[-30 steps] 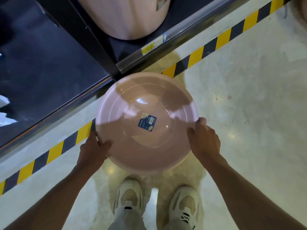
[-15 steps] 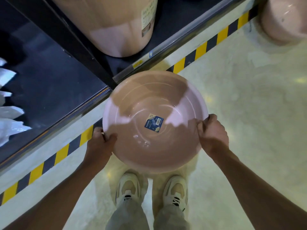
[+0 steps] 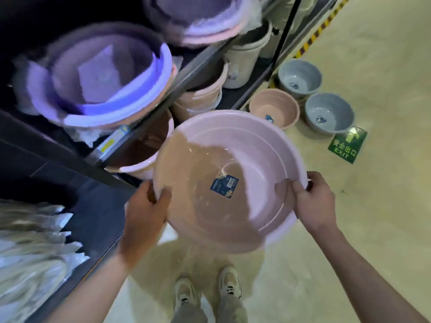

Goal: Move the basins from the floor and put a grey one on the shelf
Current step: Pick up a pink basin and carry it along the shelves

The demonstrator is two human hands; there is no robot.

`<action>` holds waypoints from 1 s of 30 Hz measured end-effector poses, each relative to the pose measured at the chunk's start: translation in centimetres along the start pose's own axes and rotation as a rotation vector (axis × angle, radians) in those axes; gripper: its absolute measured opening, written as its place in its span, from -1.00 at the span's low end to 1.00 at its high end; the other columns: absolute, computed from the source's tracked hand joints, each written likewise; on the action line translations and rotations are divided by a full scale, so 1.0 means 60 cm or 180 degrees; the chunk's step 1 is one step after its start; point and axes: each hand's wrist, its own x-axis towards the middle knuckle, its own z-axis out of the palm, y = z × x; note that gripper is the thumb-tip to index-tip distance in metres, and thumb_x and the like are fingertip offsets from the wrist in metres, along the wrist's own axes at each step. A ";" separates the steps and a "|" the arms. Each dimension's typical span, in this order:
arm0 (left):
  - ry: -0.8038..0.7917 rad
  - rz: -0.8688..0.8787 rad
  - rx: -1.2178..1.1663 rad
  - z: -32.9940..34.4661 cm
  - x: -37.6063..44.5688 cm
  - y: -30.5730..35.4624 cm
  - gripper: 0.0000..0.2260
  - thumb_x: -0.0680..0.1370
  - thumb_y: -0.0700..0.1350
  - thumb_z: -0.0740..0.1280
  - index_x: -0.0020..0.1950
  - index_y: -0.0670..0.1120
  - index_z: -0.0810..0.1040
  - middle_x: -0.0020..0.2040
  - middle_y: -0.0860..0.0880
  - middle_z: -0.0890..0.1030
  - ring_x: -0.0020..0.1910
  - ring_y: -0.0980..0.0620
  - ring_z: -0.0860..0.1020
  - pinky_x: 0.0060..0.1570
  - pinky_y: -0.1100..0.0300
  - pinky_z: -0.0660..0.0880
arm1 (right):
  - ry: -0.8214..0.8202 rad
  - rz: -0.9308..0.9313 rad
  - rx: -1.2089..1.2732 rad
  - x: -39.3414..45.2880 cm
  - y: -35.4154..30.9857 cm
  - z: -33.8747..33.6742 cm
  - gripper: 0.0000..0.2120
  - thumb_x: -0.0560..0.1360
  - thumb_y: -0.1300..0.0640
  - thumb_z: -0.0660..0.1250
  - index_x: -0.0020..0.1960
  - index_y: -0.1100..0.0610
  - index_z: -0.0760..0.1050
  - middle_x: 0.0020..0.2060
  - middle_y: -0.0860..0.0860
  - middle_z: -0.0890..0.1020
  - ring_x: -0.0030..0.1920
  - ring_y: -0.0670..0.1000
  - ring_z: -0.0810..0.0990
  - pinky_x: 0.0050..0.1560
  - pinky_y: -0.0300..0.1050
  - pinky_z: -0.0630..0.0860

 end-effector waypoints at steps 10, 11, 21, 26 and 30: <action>-0.0173 0.0434 -0.0881 -0.212 -0.081 0.460 -0.86 0.42 0.02 0.39 -0.25 -0.03 0.59 -0.45 0.06 0.51 -0.40 -0.02 0.47 -0.28 0.03 0.50 | 0.0586 0.0086 0.1045 -0.087 -0.248 -0.407 -0.71 0.35 -0.06 0.31 0.00 0.03 0.58 -0.28 -0.10 0.66 -0.25 0.00 0.62 -0.27 -0.08 0.44; -0.0104 0.0534 -0.0895 -0.221 -0.088 0.494 -0.86 0.41 0.03 0.39 -0.22 -0.03 0.61 -0.45 0.07 0.54 -0.37 -0.01 0.49 -0.27 0.09 0.46 | 0.0641 0.0047 0.1130 -0.088 -0.262 -0.438 -0.75 0.34 -0.06 0.32 -0.04 0.02 0.59 -0.34 -0.13 0.64 -0.31 -0.06 0.61 -0.29 -0.10 0.42; -0.0424 0.0797 -0.1152 -0.204 -0.119 0.715 -0.89 0.42 -0.08 0.44 -0.09 -0.03 0.70 -0.27 -0.21 0.69 -0.32 -0.15 0.63 -0.49 0.18 0.52 | 0.1040 0.0097 0.1672 -0.072 -0.318 -0.645 -0.78 0.34 0.08 0.35 -0.05 0.09 0.62 -0.20 0.11 0.70 -0.20 0.16 0.66 -0.18 0.07 0.57; -0.0472 0.0841 -0.1074 -0.156 -0.091 0.760 -0.92 0.42 -0.03 0.44 -0.13 0.02 0.69 -0.25 -0.22 0.68 -0.26 -0.24 0.65 -0.26 -0.08 0.61 | 0.1079 0.0100 0.1676 -0.018 -0.315 -0.681 -0.83 0.37 0.09 0.34 -0.07 0.08 0.61 -0.20 0.19 0.65 -0.23 0.16 0.61 -0.28 -0.06 0.47; -0.0402 0.0893 -0.0899 -0.110 -0.048 0.794 -0.92 0.47 -0.05 0.43 -0.07 0.00 0.69 -0.21 -0.20 0.70 -0.21 -0.19 0.67 -0.17 -0.05 0.60 | 0.1082 0.0109 0.1592 0.050 -0.310 -0.684 -0.81 0.35 0.04 0.34 -0.09 0.07 0.61 -0.20 0.23 0.64 -0.20 0.21 0.60 -0.19 0.02 0.48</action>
